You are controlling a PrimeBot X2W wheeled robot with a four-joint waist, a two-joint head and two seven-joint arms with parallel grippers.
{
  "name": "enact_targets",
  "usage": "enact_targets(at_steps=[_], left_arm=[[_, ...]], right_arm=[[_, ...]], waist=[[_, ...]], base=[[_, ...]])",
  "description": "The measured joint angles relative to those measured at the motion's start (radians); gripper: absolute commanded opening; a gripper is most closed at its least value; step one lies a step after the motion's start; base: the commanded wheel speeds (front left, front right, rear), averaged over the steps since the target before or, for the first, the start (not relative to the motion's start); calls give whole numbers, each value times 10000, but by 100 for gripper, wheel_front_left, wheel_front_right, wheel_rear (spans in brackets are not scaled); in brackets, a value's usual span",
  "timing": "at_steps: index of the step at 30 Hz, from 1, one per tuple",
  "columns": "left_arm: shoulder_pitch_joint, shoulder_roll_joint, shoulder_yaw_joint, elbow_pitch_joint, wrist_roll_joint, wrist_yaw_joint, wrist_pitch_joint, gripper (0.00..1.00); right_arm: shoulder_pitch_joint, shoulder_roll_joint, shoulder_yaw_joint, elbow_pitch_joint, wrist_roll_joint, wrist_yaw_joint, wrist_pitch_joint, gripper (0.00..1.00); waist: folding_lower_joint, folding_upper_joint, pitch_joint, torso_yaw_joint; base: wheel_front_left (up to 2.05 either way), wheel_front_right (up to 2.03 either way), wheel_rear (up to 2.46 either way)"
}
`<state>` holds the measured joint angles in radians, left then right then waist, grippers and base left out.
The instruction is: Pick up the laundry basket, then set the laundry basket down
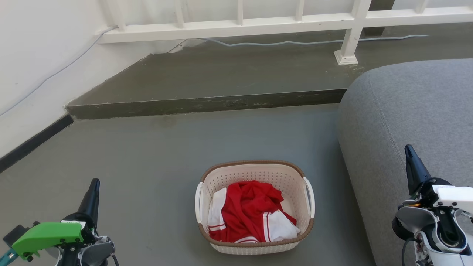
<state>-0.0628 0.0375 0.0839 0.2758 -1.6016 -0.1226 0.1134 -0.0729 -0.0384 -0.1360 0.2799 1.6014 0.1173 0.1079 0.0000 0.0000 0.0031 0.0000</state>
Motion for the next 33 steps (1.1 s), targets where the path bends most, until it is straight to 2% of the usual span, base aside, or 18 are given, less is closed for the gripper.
enact_targets(at_steps=[14, 15, 20, 33], left_arm=[[0, 0, 0, 0, 0, 0, 0, 0], [11, -8, -4, 54, 0, 2, 0, 100], [270, -226, -61, 487, 0, 10, -2, 100], [274, -219, -274, 345, 10, 10, -370, 100]], right_arm=[[0, 0, 0, 0, 0, 0, 0, 0], [11, 13, 4, 52, 0, -15, -2, 100], [418, 232, 42, 477, 0, -42, -12, 100], [425, 240, 153, 196, -102, -42, -167, 100]], waist=[[0, 0, 0, 0], [0, 0, 0, 0], [0, 0, 3, 0], [0, 0, 29, 5]], base=[[0, 0, 0], [0, 0, 0], [0, 0, 0], [0, 0, 0]])
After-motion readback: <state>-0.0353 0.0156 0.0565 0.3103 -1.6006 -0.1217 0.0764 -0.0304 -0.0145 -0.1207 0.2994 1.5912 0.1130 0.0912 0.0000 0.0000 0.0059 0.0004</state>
